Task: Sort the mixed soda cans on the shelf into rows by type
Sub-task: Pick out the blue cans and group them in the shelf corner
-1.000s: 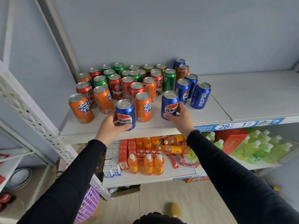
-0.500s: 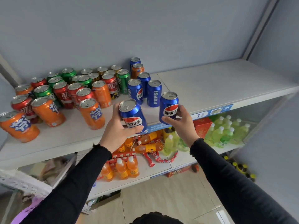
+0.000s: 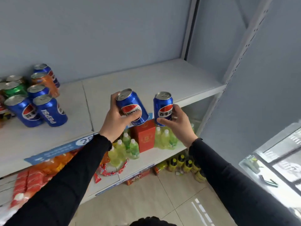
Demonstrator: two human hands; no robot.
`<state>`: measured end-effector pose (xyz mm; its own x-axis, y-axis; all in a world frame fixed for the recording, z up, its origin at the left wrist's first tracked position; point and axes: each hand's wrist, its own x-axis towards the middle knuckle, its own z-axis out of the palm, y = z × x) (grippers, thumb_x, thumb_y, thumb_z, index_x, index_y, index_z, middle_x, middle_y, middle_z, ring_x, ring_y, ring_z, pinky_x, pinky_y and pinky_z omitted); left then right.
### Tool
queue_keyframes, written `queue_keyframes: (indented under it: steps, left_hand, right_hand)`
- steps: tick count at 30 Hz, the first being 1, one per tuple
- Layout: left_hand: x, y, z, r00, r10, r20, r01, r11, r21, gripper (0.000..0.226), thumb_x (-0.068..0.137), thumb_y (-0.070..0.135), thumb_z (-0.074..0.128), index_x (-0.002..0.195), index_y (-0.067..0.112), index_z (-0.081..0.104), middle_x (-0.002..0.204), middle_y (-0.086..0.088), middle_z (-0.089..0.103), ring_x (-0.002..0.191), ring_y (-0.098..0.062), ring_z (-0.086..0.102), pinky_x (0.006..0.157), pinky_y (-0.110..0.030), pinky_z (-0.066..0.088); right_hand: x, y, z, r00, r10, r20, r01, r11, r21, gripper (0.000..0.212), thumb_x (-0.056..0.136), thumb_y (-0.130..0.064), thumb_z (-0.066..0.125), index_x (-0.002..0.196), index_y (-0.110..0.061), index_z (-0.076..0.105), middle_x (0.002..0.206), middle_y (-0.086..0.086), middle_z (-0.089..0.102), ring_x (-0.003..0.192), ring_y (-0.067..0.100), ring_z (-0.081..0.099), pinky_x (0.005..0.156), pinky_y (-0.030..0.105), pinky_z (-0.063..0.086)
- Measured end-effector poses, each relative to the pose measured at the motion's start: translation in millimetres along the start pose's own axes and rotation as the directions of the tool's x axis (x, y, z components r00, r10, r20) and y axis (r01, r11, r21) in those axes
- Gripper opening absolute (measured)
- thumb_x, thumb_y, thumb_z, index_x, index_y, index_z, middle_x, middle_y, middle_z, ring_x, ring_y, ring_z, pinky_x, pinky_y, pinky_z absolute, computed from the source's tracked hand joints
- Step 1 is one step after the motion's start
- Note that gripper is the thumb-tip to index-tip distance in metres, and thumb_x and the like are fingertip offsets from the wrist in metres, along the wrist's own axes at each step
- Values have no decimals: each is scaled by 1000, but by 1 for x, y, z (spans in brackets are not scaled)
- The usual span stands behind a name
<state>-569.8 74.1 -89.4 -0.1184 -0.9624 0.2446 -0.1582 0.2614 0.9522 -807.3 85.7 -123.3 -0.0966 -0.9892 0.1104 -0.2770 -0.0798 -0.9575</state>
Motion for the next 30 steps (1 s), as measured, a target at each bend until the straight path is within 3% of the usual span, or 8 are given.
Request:
queue_keyframes:
  steps: [4,10,16,20,26,30]
  left_hand:
    - [48,-2,45,1000,-22,10,22,1000,-12,69,70,36,87,124,45,44,109,17,67,107,-19,68,91,-54,57]
    - [135,-7,93,1000,-18,10,18,999,43,68,73,24,88,126,36,47,113,9,67,105,-20,69,91,-56,57]
    - [243,-29,132,1000,-6,13,4,993,118,67,74,20,88,126,33,47,112,10,67,101,-11,68,88,-38,60]
    - [311,-46,156,999,-15,47,5,978,210,70,73,24,88,128,31,45,113,11,67,99,-7,66,82,-26,54]
    - [400,-68,182,997,-16,72,-8,945,326,76,73,28,89,133,29,42,121,4,65,107,-18,66,93,-39,56]
    - [452,-85,196,998,-38,42,18,920,390,81,70,27,90,134,26,41,123,-1,65,108,-24,65,96,-47,55]
  right_hand:
    - [39,12,-47,999,-12,-36,12,1000,18,62,74,-26,86,128,-23,56,112,-8,71,101,9,69,90,36,59]
    - [124,26,-91,995,-40,-87,42,999,22,61,76,-25,85,128,-21,55,111,-8,69,102,8,66,90,34,57]
    - [240,47,-117,994,-31,-101,34,999,29,61,76,-25,85,126,-20,51,113,-5,68,103,12,66,90,34,57]
    - [314,68,-125,995,10,-95,-7,1000,29,65,76,-22,85,130,-17,50,118,-1,68,105,16,66,93,37,57]
    - [410,82,-136,997,12,-78,-12,1000,7,66,77,-18,85,133,-13,49,122,1,65,108,17,63,93,32,53]
    - [465,90,-139,1000,-8,-29,7,999,-44,67,78,-17,83,135,-13,48,127,5,64,113,21,63,99,37,52]
